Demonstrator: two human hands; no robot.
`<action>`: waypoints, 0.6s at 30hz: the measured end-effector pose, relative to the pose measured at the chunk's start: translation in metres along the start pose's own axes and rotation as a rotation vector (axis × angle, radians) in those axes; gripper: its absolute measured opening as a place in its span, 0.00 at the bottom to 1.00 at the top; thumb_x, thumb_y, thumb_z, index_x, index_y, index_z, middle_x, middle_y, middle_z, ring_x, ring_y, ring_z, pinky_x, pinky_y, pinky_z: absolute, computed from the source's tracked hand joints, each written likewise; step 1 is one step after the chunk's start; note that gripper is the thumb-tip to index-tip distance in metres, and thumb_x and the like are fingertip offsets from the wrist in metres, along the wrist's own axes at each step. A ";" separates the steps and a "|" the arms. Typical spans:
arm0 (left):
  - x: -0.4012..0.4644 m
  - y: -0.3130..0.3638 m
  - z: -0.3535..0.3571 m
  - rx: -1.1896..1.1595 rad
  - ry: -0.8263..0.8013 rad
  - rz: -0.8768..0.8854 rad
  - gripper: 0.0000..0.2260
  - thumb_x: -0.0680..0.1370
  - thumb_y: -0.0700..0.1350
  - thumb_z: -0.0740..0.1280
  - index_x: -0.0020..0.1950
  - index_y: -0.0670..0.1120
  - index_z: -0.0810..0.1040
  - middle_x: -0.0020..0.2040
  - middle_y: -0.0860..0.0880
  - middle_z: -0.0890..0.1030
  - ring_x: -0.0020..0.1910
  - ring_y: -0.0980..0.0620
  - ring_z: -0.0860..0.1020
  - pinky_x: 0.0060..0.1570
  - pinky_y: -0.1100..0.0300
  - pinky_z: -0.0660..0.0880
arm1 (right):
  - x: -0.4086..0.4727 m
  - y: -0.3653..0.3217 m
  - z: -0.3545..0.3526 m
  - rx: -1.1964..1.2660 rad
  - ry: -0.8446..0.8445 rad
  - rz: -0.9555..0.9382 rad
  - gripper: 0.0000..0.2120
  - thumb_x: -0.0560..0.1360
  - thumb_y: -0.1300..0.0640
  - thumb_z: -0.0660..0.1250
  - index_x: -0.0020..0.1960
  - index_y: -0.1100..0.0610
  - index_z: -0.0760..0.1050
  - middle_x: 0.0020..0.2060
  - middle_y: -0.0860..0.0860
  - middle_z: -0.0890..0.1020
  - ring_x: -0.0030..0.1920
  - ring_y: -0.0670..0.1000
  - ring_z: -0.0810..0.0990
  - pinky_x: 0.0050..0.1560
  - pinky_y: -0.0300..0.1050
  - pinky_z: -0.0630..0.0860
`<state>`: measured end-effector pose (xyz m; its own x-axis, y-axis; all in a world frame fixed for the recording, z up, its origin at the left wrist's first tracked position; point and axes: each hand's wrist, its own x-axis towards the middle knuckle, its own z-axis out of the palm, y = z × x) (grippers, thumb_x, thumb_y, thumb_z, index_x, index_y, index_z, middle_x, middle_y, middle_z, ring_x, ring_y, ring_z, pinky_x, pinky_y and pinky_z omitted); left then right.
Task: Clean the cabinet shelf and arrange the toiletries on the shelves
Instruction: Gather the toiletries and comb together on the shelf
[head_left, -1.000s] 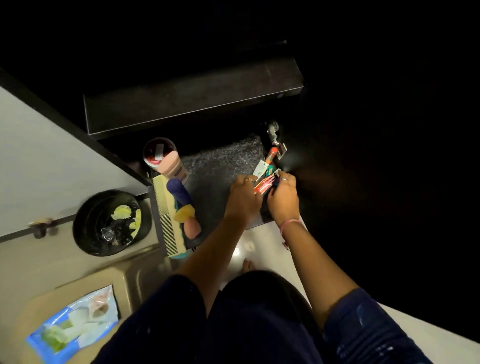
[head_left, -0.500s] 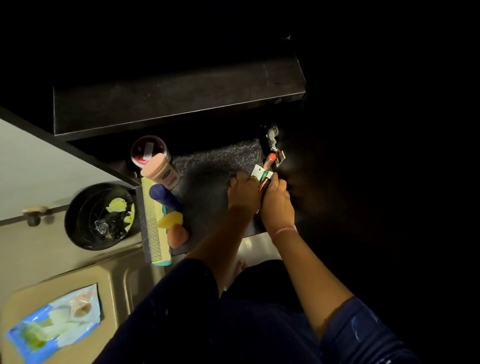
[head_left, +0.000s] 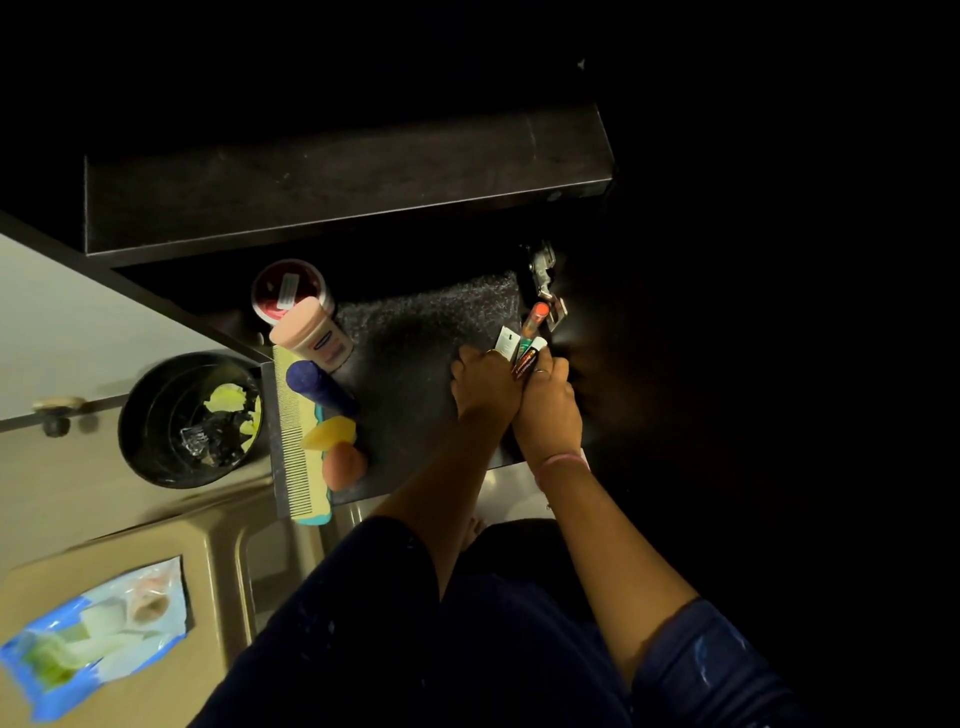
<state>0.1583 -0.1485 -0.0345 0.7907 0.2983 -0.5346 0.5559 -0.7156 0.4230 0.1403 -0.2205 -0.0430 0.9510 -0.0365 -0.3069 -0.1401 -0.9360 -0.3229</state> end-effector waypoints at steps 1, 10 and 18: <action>0.000 0.000 0.000 -0.002 -0.003 -0.002 0.22 0.79 0.52 0.61 0.67 0.39 0.70 0.67 0.38 0.65 0.66 0.39 0.66 0.66 0.48 0.65 | 0.000 0.000 0.000 -0.013 0.004 0.005 0.24 0.81 0.59 0.55 0.74 0.61 0.54 0.63 0.57 0.67 0.57 0.59 0.76 0.54 0.53 0.78; 0.000 -0.002 -0.001 -0.072 0.005 -0.011 0.23 0.78 0.53 0.62 0.67 0.39 0.70 0.67 0.38 0.66 0.65 0.39 0.68 0.65 0.50 0.66 | 0.000 -0.002 0.008 -0.006 0.053 0.019 0.24 0.81 0.58 0.54 0.75 0.61 0.52 0.63 0.58 0.68 0.57 0.58 0.75 0.53 0.52 0.78; -0.001 -0.011 -0.001 -0.239 -0.005 0.004 0.21 0.74 0.55 0.65 0.59 0.41 0.77 0.57 0.40 0.78 0.56 0.45 0.75 0.54 0.59 0.67 | -0.007 -0.010 0.014 0.430 0.125 0.108 0.18 0.81 0.53 0.54 0.70 0.56 0.61 0.58 0.51 0.71 0.60 0.57 0.74 0.55 0.49 0.73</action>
<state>0.1520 -0.1398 -0.0378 0.7922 0.2923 -0.5357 0.5980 -0.5468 0.5860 0.1315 -0.2056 -0.0501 0.9469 -0.1928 -0.2572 -0.3168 -0.6951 -0.6454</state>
